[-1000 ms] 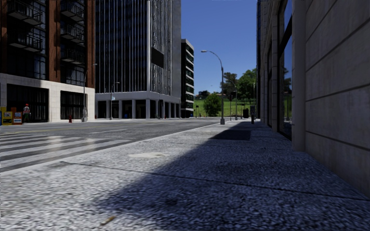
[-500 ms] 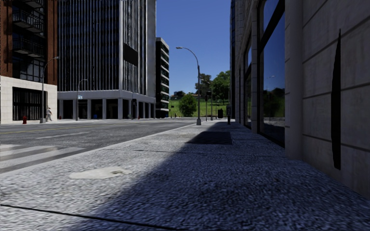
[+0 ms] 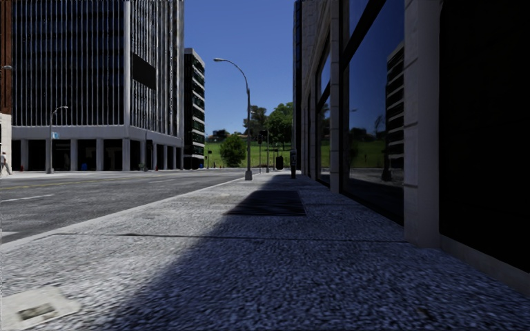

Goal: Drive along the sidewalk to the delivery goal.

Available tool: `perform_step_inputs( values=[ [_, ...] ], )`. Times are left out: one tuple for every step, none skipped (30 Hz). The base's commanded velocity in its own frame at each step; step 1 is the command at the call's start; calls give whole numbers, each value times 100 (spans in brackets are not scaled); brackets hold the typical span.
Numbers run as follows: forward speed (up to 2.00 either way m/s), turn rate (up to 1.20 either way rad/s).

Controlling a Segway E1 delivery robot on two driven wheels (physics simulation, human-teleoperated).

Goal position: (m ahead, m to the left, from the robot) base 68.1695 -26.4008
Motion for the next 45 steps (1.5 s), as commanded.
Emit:
perform_step_inputs(
  values=[
    [200,-41],
    [200,-41],
    [200,-41],
    [200,-41],
    [200,-41],
    [200,-41],
    [200,-41],
    [200,-41],
    [200,-41],
    [200,-41],
    [200,-38],
    [200,-12],
    [200,0],
    [200,0],
    [200,0],
    [200,0],
    [200,0],
    [200,0],
    [200,0],
    [200,0],
    [200,0],
    [200,0],
    [200,0],
    [200,0],
    [200,0],
    [200,0],
    [200,0],
    [200,0],
    [200,0],
    [200,0],
    [200,0],
    [200,0],
    [200,0],
    [200,7],
    [200,11],
    [200,15],
    [200,17],
    [200,17],
    [200,18],
    [200,18],
    [200,19],
    [200,19],
    [200,19],
    [200,19],
    [200,19]
  ],
)
